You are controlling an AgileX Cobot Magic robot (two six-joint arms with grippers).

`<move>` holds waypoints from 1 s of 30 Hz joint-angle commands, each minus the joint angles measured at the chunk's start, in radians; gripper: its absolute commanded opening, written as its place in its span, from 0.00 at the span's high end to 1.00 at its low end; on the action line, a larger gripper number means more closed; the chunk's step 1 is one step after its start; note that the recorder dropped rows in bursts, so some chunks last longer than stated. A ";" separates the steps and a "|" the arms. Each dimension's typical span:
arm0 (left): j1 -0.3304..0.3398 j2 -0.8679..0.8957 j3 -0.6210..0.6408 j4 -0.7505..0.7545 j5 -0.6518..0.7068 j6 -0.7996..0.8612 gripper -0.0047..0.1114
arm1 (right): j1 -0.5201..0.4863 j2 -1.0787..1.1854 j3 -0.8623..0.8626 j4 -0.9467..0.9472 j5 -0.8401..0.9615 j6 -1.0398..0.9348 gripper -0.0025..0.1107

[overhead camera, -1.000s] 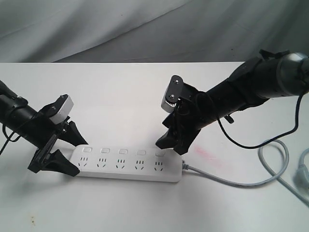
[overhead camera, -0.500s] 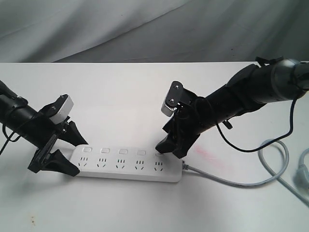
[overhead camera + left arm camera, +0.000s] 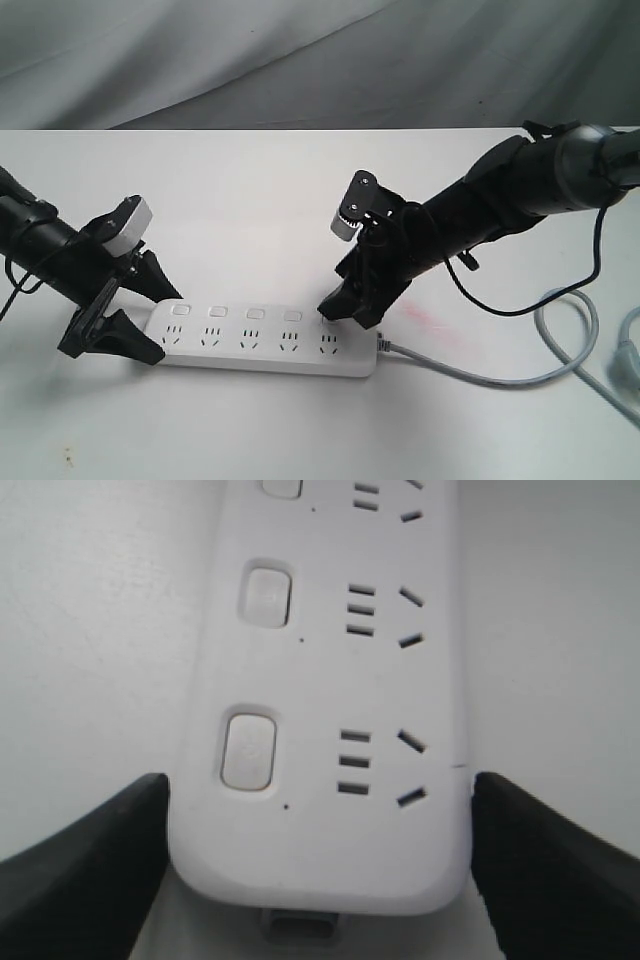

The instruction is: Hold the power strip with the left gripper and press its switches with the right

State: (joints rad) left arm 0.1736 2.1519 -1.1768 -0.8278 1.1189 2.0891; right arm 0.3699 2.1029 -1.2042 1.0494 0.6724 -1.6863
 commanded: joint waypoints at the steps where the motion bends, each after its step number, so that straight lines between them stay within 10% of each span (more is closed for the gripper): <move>1: -0.003 -0.001 -0.002 0.016 -0.021 0.004 0.61 | 0.029 0.035 0.039 -0.108 -0.097 -0.014 0.43; 30: -0.003 -0.001 -0.002 0.016 -0.021 0.004 0.61 | 0.027 -0.586 0.039 -0.047 -0.378 0.295 0.43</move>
State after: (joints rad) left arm 0.1736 2.1519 -1.1768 -0.8278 1.1189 2.0891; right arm 0.3975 1.5707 -1.1671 1.0298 0.3900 -1.4853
